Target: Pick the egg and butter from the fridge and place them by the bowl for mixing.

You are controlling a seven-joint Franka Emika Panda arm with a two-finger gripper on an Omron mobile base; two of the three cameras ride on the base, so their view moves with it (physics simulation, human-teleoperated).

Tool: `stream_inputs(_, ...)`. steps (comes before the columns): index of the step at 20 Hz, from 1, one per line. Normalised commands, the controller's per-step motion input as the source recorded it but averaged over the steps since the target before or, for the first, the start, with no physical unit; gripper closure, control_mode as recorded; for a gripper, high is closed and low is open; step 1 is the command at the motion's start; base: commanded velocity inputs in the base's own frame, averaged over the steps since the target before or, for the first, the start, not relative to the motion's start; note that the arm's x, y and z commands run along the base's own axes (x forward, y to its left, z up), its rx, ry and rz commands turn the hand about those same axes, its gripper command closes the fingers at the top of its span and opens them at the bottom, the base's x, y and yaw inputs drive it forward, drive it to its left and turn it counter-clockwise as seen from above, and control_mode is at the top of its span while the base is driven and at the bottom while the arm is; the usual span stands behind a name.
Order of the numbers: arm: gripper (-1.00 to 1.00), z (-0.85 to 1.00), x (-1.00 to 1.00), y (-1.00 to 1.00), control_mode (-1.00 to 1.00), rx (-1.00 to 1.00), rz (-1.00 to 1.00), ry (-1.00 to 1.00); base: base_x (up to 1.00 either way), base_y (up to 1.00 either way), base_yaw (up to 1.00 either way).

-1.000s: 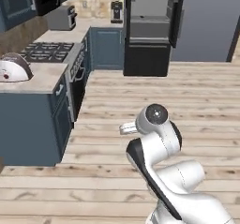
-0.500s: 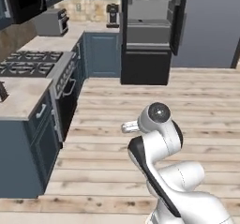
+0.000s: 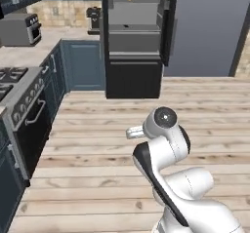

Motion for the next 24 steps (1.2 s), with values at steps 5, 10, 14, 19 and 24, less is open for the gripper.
stream_inputs(5, -1.0, 0.0, 0.0, 0.0, 1.0, 0.0, 0.0, 0.0, 1.0, -0.59, -0.19)
stream_inputs(10, -1.0, 0.0, 0.0, 0.0, 1.0, 0.0, 0.0, 0.0, 1.0, -0.42, -0.23)
stream_inputs(14, -1.0, 0.0, 0.0, 0.0, 1.0, 0.0, 0.0, 0.0, 1.0, -0.32, -0.32)
stream_inputs(19, -1.0, 0.0, 0.0, 0.0, 1.0, 0.0, 0.0, 0.0, 1.0, -0.14, -0.28)
stream_inputs(24, -1.0, 0.0, 0.0, 0.0, 1.0, 0.0, 0.0, 0.0, 1.0, 0.0, -0.1)
